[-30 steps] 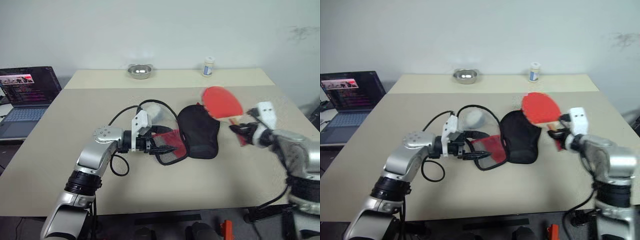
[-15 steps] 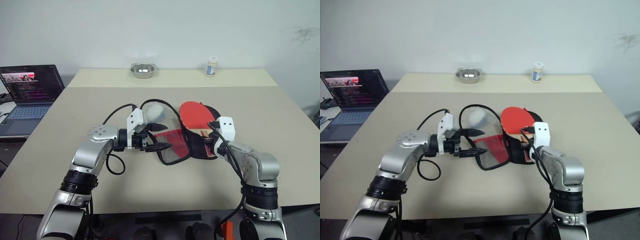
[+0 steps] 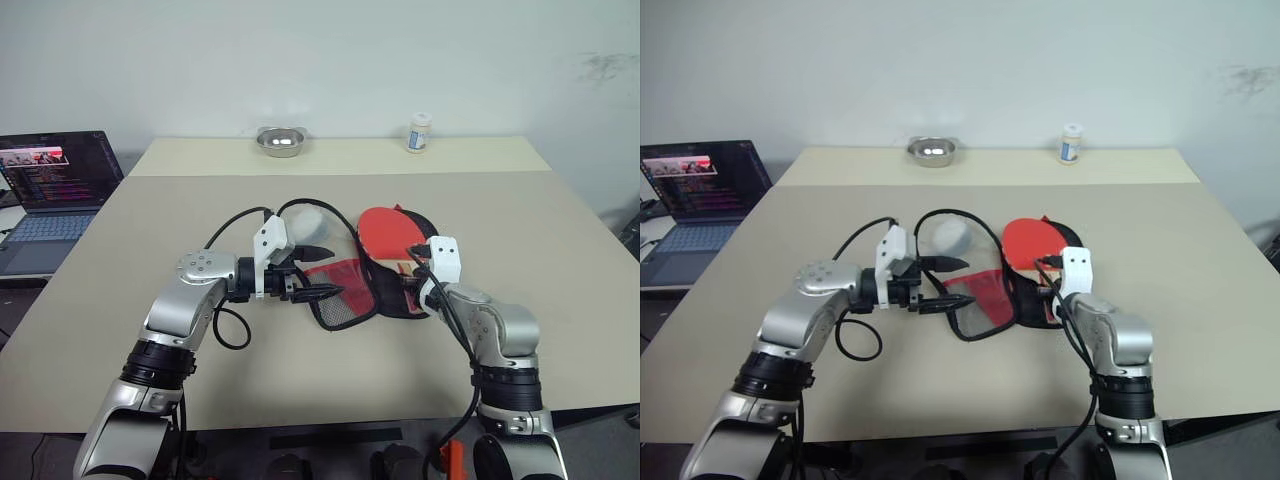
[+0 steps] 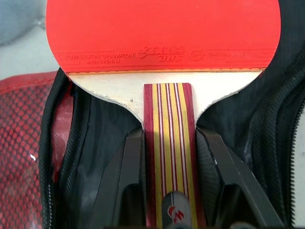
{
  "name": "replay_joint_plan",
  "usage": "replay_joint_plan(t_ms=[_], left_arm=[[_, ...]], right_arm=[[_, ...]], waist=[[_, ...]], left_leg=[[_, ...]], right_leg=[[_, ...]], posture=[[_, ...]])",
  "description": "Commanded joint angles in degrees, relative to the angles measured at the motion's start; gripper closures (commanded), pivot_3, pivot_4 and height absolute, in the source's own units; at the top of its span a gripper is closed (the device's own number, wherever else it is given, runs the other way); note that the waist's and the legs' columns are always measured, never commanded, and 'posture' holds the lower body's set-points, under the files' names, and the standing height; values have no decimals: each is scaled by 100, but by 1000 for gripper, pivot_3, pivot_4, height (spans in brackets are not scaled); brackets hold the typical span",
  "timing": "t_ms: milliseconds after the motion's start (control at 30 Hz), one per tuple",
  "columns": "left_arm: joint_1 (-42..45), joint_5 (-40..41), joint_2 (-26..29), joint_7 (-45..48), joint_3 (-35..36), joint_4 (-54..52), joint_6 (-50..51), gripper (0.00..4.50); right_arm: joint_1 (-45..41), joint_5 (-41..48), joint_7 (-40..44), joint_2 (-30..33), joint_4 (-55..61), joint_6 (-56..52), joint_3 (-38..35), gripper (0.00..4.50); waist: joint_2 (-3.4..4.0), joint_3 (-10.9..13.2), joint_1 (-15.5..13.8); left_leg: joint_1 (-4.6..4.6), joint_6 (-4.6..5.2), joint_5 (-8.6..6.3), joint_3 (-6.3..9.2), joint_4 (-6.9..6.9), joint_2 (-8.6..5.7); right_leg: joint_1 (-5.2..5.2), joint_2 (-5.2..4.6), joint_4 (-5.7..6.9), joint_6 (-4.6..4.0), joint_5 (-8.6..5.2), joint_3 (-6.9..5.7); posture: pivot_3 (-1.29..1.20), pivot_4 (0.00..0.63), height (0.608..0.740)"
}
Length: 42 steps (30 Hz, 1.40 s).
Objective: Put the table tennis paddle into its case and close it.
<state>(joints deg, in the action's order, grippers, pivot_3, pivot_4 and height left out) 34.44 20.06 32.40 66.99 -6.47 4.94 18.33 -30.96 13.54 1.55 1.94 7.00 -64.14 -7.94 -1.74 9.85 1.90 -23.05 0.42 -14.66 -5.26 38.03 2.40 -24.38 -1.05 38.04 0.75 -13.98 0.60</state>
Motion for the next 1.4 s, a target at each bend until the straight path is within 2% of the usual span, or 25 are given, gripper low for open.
replay_joint_plan(t_ms=[33,233,600,767,967,1067,1167,1333,1400], left_arm=[[37,3,57,14,75,-196,-109,767],[16,-15,70,11,76,-202,-136,767],[-38,-16,114,46,101,-172,-174,767],[-253,18,352,-52,289,-225,-91,767],[-711,-11,884,-18,506,-129,12,767],[-698,-82,998,-121,590,170,6,1387],[-593,-156,1014,-177,619,453,-36,2444],[-336,-930,1085,-575,345,1259,-386,4375],[-109,-1123,876,-762,234,1636,-465,4449]], right_arm=[[-120,-93,-152,3,9,243,-42,3451],[-111,-152,-199,38,-86,306,1,3451],[-57,-9,-178,-53,387,85,59,17],[23,445,624,736,1922,-480,414,17],[119,2096,2382,2200,3156,-1303,-245,17],[248,2827,3231,2968,3425,-1276,-664,0],[330,3147,3523,3459,3466,-1165,-831,0],[235,3574,3863,4189,3361,-1056,-1194,0],[217,3572,3887,4444,3282,-940,-1276,0]], waist=[[-1,0,-2],[-1,-1,-2],[-1,-1,-2],[0,0,1],[-3,1,-7],[-5,2,-15],[-14,6,-23],[-20,9,-25],[-24,10,-31]], left_leg=[[0,0,0,0,0,0],[0,0,0,0,1,-1],[0,0,0,1,0,0],[-1,0,0,0,-4,0],[0,0,-1,13,-8,8],[1,1,-1,17,-6,8],[3,1,-1,22,-4,6],[1,1,-1,23,-5,5],[1,2,-1,24,-7,6]], right_leg=[[0,0,1,0,0,0],[1,0,0,0,0,0],[1,0,1,1,0,-2],[-1,-1,-4,2,-1,0],[1,0,-6,8,-9,-18],[8,-1,-8,20,-17,-23],[13,-3,-13,20,-17,-27],[13,-4,-16,20,-17,-28],[14,-4,-20,20,-17,-29]], posture=[[0,150,740],[0,150,740],[0,150,740],[0,150,740],[0,150,740],[0,150,740],[0,150,740],[0,150,740],[0,150,740]])
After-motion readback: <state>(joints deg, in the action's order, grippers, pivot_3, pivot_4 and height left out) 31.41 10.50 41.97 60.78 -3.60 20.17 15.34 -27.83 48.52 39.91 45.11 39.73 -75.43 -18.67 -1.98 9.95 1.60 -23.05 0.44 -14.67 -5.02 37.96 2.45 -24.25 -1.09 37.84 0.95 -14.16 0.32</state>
